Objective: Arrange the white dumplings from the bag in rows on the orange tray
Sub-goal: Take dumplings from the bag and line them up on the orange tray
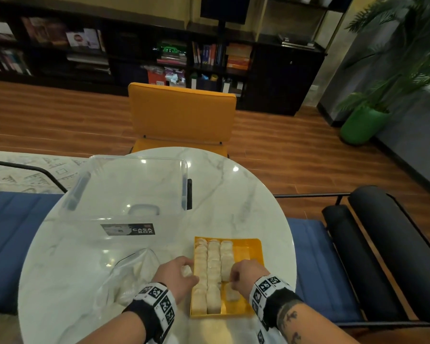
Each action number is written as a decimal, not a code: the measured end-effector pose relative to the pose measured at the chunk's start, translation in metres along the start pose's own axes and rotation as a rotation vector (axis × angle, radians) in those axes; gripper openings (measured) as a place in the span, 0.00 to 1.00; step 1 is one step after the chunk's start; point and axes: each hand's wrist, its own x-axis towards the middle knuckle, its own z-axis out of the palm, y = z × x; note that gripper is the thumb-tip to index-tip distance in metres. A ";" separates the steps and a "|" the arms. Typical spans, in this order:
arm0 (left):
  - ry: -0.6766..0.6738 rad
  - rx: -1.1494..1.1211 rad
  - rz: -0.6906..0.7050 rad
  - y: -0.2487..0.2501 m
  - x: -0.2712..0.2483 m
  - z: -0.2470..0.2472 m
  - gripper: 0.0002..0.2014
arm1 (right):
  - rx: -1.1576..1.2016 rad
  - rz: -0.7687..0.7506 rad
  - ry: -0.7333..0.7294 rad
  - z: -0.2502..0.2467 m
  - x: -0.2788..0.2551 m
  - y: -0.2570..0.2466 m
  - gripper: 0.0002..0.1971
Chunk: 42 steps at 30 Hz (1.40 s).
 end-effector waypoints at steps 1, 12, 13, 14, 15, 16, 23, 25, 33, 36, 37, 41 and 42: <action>-0.007 0.003 -0.006 0.000 0.000 0.000 0.22 | 0.005 0.014 0.012 0.000 0.005 -0.001 0.08; -0.024 -0.023 -0.035 -0.002 -0.001 0.001 0.22 | 0.107 0.087 0.053 0.001 0.035 0.004 0.06; -0.024 -0.022 -0.036 -0.002 -0.001 0.000 0.21 | 0.115 0.088 0.055 0.002 0.036 0.004 0.06; -0.026 -0.025 -0.040 -0.002 -0.002 0.000 0.21 | 0.116 0.087 0.060 0.003 0.036 0.004 0.05; -0.027 -0.032 -0.039 -0.001 -0.002 -0.001 0.20 | 0.116 0.090 0.065 0.003 0.037 0.003 0.05; -0.023 -0.044 -0.034 -0.001 -0.003 -0.002 0.18 | 0.119 0.092 0.069 0.003 0.036 0.004 0.05; -0.073 -0.901 -0.216 0.021 -0.011 -0.020 0.09 | 0.201 0.057 0.189 -0.008 0.021 0.000 0.11; -0.142 -1.160 -0.283 0.032 -0.015 -0.030 0.09 | 0.297 -0.009 0.249 -0.013 0.011 -0.009 0.10; -0.293 -1.318 -0.191 0.050 -0.027 -0.031 0.13 | 0.589 -0.214 0.363 -0.015 -0.030 -0.056 0.17; -0.322 -1.292 -0.150 0.053 -0.033 -0.029 0.12 | 0.630 -0.172 0.415 -0.013 -0.032 -0.055 0.05; -0.330 -1.284 -0.142 0.053 -0.034 -0.029 0.10 | 0.678 -0.164 0.409 -0.011 -0.031 -0.054 0.04; -0.355 -1.274 -0.103 0.050 -0.042 -0.031 0.09 | 0.867 -0.153 0.373 -0.010 -0.037 -0.054 0.06; -0.355 -1.266 -0.086 0.048 -0.043 -0.031 0.10 | 0.892 -0.156 0.382 -0.011 -0.039 -0.054 0.05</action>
